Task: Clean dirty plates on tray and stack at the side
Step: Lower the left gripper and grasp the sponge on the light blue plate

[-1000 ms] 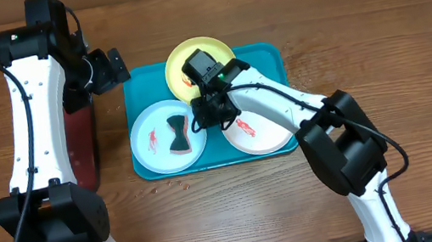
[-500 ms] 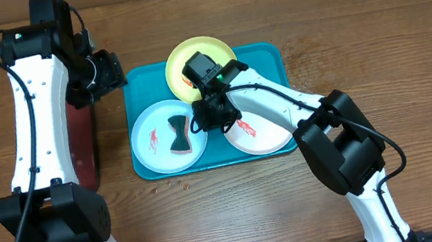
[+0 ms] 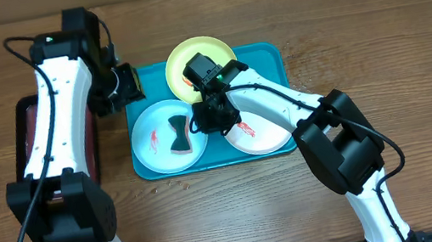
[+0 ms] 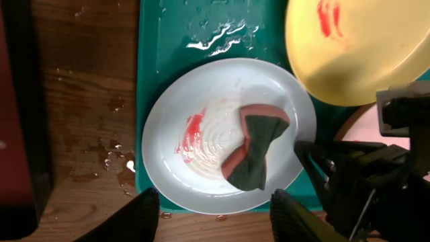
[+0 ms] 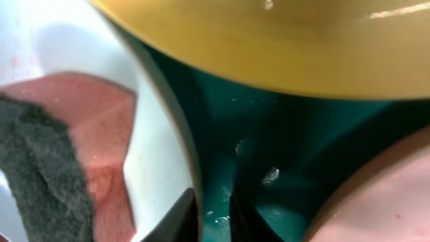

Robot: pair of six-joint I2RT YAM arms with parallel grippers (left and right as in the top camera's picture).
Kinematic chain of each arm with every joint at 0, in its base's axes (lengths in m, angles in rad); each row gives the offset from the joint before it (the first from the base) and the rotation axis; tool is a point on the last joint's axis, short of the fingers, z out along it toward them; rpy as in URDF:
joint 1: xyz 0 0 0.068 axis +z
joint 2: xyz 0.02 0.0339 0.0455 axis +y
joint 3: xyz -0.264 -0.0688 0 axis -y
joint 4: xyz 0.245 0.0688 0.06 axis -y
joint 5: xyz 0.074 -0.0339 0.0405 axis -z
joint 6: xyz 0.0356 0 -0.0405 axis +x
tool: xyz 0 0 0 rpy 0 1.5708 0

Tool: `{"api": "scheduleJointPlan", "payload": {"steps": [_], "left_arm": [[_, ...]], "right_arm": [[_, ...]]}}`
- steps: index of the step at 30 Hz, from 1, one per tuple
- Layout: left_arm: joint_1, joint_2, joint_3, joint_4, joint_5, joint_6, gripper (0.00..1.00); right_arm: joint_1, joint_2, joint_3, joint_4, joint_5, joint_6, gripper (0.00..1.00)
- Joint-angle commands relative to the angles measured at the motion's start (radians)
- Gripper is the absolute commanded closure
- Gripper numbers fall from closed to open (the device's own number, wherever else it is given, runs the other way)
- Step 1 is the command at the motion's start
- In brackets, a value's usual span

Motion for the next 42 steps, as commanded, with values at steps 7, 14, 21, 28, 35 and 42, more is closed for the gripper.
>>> {"api": "scheduleJointPlan", "payload": {"steps": [7,14,21,28,35,42], "left_arm": [[-0.028,0.013,-0.034,0.015,0.013,0.021,0.75],[-0.066,0.013,-0.173,0.136,0.144,0.084,0.74],[-0.109,0.013,-0.369,0.324,0.165,0.035,0.80],[-0.143,0.013,-0.451,0.418,0.167,0.028,0.74],[-0.192,0.013,-0.469,0.444,0.093,-0.001,0.68],[-0.203,0.013,-0.478,0.445,0.067,-0.010,0.65]], "right_arm": [[0.005,0.053,0.014,0.013,0.007,0.011,0.91],[0.005,0.053,0.015,0.033,0.006,0.011,0.91],[0.005,0.053,0.015,0.032,-0.012,0.011,0.91],[0.005,0.053,0.015,0.034,-0.016,0.011,0.94],[0.005,0.053,0.015,0.033,-0.016,0.011,0.94],[0.005,0.053,0.015,0.029,-0.016,0.011,0.95]]}}
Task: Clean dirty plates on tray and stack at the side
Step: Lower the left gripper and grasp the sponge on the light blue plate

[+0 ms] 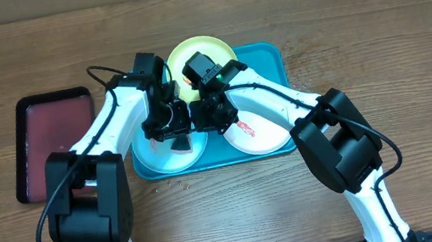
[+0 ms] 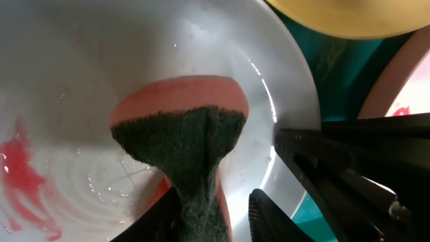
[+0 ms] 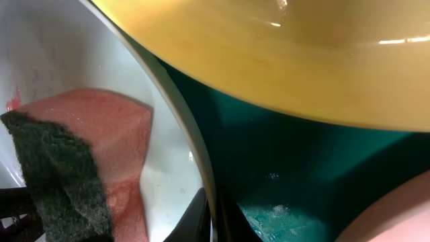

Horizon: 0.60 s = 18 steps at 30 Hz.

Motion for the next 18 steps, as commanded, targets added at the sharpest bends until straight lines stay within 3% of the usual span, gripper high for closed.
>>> {"api": "scheduleJointPlan", "payload": {"steps": [1,4,11,18], "left_arm": [[-0.004,0.008,-0.019,0.003,-0.034,-0.026,0.65],[-0.004,0.008,-0.045,0.024,-0.091,-0.058,0.64],[-0.003,0.009,-0.056,0.051,-0.085,-0.080,0.89],[-0.003,0.021,-0.069,0.058,-0.150,-0.078,0.95]], "right_arm": [[0.005,0.039,0.006,-0.003,0.011,0.001,0.95],[0.005,0.039,0.006,-0.007,0.011,0.000,0.95],[0.005,0.039,0.006,-0.006,0.011,0.000,0.95],[0.005,0.039,0.006,-0.008,0.011,0.000,0.96]]}}
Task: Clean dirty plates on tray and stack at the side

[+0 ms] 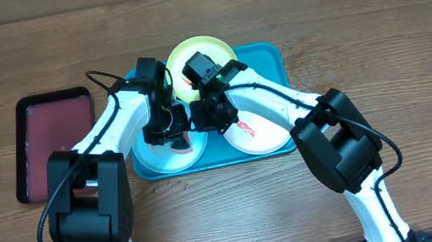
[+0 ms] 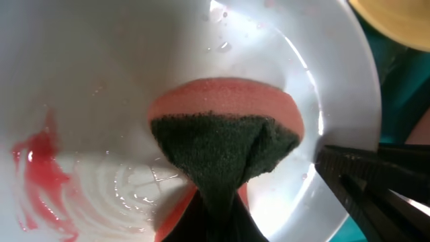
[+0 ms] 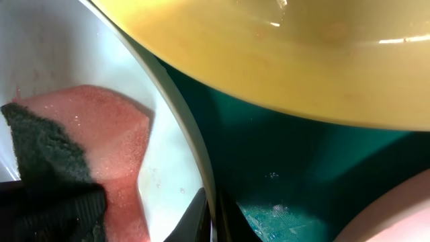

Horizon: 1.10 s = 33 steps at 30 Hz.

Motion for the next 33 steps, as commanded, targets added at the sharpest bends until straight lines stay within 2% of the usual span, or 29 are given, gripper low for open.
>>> {"api": "scheduleJointPlan", "payload": {"steps": [1,5,8,19,22,24,26,33], "left_arm": [[-0.003,0.025,-0.025,0.006,-0.114,-0.014,0.96],[0.003,0.033,-0.047,-0.014,-0.335,-0.089,0.96],[0.019,0.033,-0.047,-0.041,-0.436,-0.096,0.96],[0.104,0.033,-0.015,-0.061,-0.550,-0.088,0.96],[0.106,0.033,0.002,-0.003,-0.485,-0.068,0.96],[0.105,0.033,0.000,0.039,-0.391,-0.049,0.96],[0.105,0.034,-0.001,0.098,-0.235,-0.031,0.96],[0.098,0.034,-0.002,0.195,0.091,-0.013,0.96]], "right_arm": [[0.005,0.039,0.006,-0.005,0.011,0.000,0.96],[0.005,0.039,0.006,-0.012,0.011,-0.004,0.96],[0.005,0.039,0.006,-0.016,0.011,-0.005,0.96],[0.005,0.039,0.006,-0.016,0.011,-0.012,0.96],[0.005,0.039,0.006,-0.012,0.011,-0.011,0.96],[0.005,0.039,0.006,-0.012,0.011,-0.011,0.96],[0.005,0.039,0.006,-0.012,0.011,-0.011,0.96],[0.005,0.039,0.006,-0.012,0.011,-0.012,0.96]]}}
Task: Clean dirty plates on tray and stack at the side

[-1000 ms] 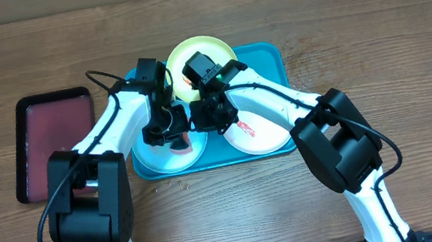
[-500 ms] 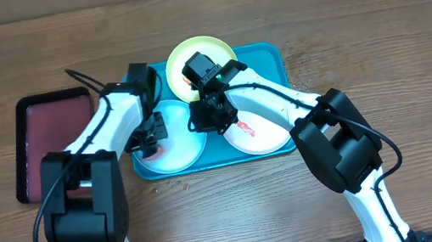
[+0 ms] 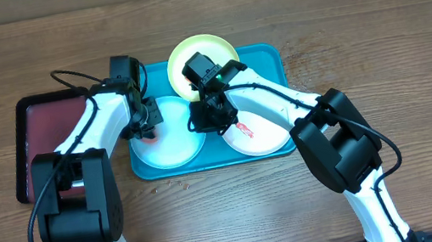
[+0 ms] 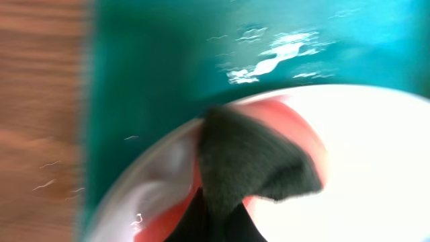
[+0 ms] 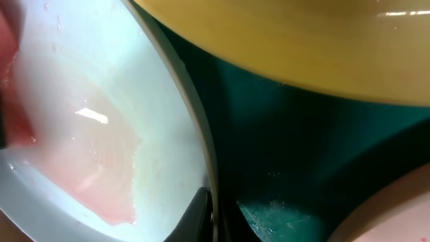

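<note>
A white plate [image 3: 170,143] lies at the left of the teal tray [image 3: 270,54]. My left gripper [image 3: 146,123] is at the plate's left edge, shut on a pink sponge with a dark green scouring side [image 4: 252,158]; the view is blurred. The fingers of my right gripper [image 3: 207,120] are shut on the plate's right rim [image 5: 205,171]. A thin pink film [image 5: 101,154] covers part of the plate's inside. Behind it sits a yellow plate [image 3: 200,58], and a red-stained pale plate [image 3: 254,137] lies to the right.
A dark red tray [image 3: 32,153] lies on the wooden table left of the teal tray, under my left arm. Water drops glint on the teal tray [image 4: 269,64] beyond the sponge. The yellow plate [image 5: 302,40] overhangs my right fingers.
My left gripper has carried the sponge from the right middle of the white plate to its left edge. The red streak is now a faint pink film. The right gripper has not moved.
At first the sponge lay loose on the red-streaked white plate, my left gripper open above it, my right fingers at the rim. Then the left jaws stood round the sponge, then shut on it. Now the sponge is at the plate's left edge.
</note>
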Robot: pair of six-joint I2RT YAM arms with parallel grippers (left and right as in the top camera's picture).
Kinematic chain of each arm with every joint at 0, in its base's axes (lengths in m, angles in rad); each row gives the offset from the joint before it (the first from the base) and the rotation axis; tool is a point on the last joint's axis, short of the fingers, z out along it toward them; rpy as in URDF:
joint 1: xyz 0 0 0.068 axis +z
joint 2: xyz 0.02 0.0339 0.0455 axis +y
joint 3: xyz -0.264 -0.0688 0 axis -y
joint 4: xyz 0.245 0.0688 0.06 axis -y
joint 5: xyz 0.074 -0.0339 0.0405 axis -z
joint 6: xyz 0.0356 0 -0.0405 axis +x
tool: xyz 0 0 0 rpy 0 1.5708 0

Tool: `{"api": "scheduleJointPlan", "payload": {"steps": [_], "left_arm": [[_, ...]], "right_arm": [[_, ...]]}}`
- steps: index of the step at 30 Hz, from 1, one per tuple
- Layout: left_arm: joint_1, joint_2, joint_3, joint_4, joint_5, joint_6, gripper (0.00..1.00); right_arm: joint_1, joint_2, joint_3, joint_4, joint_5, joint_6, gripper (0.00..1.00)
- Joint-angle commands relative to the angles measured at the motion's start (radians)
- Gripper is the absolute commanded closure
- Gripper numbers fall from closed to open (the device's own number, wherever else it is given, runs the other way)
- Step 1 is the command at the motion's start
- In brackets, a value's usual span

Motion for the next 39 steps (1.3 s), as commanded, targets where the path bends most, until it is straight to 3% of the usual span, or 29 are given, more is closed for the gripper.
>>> {"api": "scheduleJointPlan", "payload": {"steps": [1,15,19,21,27,30,35,39], "left_arm": [[-0.018,0.028,0.013,0.047,0.287,0.046,0.96],[-0.084,0.028,0.000,-0.140,0.304,0.077,0.96],[-0.102,0.028,0.000,-0.216,0.349,0.206,0.96],[-0.102,0.028,0.000,-0.250,0.284,0.217,0.96],[-0.079,0.028,0.000,-0.338,-0.198,0.031,0.96],[-0.061,0.027,0.002,-0.343,-0.331,-0.024,0.96],[-0.047,0.027,0.013,-0.252,-0.353,-0.026,0.96],[-0.048,0.027,0.014,-0.139,-0.235,-0.025,0.96]], "right_arm": [[0.005,0.037,0.004,-0.006,0.025,-0.021,0.96],[0.005,0.037,0.004,-0.006,0.026,-0.021,0.96],[0.005,0.037,0.004,-0.006,0.026,-0.024,0.96],[0.005,0.037,0.004,-0.006,0.026,-0.024,0.96],[0.005,0.037,0.004,-0.014,0.025,-0.024,0.96],[0.005,0.037,0.004,-0.013,0.025,-0.024,0.96],[0.005,0.037,0.004,-0.008,0.026,-0.055,0.96],[0.005,0.037,0.004,-0.009,0.028,-0.055,0.96]]}}
